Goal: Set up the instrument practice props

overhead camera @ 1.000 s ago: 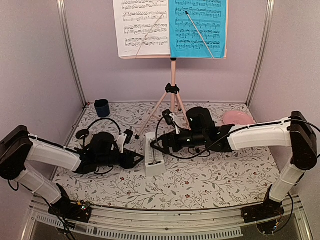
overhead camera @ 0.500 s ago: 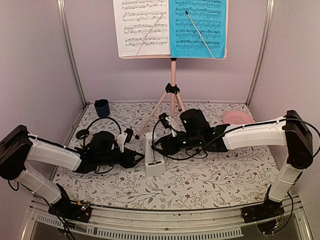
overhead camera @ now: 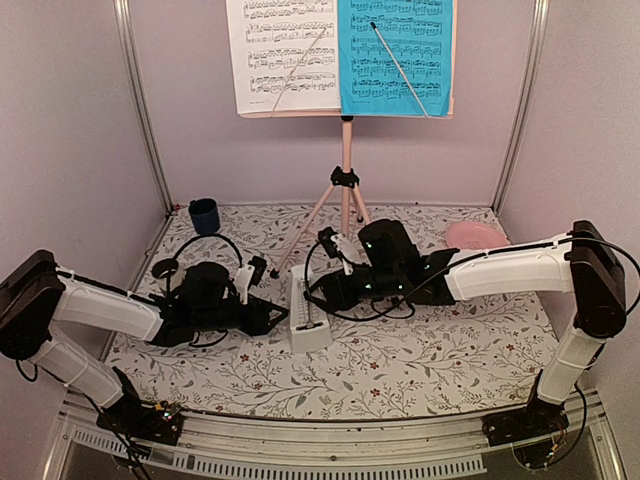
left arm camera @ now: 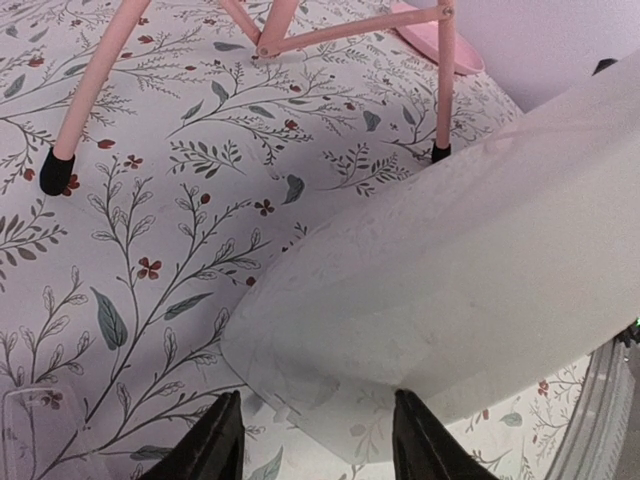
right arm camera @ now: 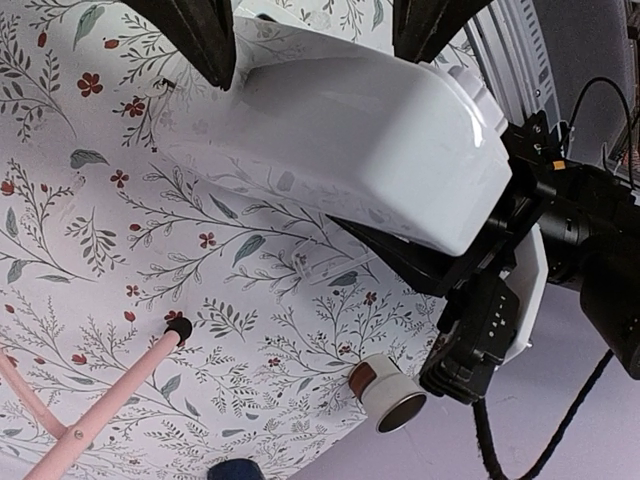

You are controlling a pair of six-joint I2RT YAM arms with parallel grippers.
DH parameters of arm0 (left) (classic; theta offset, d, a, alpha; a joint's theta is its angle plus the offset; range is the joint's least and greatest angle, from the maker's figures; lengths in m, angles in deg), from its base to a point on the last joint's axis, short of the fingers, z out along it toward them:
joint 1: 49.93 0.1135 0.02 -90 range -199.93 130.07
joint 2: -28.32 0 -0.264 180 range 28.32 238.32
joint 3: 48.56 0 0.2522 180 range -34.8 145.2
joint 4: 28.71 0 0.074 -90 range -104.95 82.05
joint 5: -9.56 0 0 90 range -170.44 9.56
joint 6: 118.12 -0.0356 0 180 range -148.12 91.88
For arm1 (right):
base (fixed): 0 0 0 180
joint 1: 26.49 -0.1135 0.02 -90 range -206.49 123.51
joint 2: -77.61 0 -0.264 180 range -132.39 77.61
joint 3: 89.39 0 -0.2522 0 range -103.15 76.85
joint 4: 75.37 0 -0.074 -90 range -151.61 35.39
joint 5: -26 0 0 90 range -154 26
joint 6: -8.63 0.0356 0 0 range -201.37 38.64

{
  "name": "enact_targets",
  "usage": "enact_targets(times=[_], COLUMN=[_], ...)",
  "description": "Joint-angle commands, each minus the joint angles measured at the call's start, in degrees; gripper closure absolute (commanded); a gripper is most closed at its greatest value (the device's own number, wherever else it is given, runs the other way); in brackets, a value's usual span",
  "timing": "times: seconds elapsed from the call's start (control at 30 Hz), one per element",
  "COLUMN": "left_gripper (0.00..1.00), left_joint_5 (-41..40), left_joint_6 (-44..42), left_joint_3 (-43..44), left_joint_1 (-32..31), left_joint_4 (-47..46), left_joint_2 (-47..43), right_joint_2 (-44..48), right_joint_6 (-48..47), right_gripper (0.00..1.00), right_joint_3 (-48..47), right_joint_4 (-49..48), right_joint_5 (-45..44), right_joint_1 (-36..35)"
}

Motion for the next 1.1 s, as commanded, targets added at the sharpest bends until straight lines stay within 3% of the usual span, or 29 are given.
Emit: enact_targets(times=[0.0,0.4,0.83,1.07], left_gripper=[0.48,0.48,0.47,0.47], left_joint_5=[0.0,0.0,-0.4,-0.4], left_joint_6=[-0.9,-1.4,-1.8,-1.8], left_joint_3=[1.6,2.1,2.7,2.9], left_joint_1=[-0.7,-0.7,-0.7,-0.7], left_joint_4=[0.7,1.2,1.4,1.4], left_joint_2=[-0.1,-0.1,0.1,0.1], right_joint_2=[-0.2,2.3,4.0,2.9], right_joint_6=[0.6,0.8,1.6,3.2], right_gripper=[0.49,0.61,0.23,0.21], right_joint_3=[-0.9,1.8,2.5,0.3], right_joint_4=[-0.8,-0.3,-2.9,-0.3], right_joint_5=[-0.9,-1.8,-0.8,-5.7], right_joint_1=[-0.2,-0.2,-1.7,-2.4])
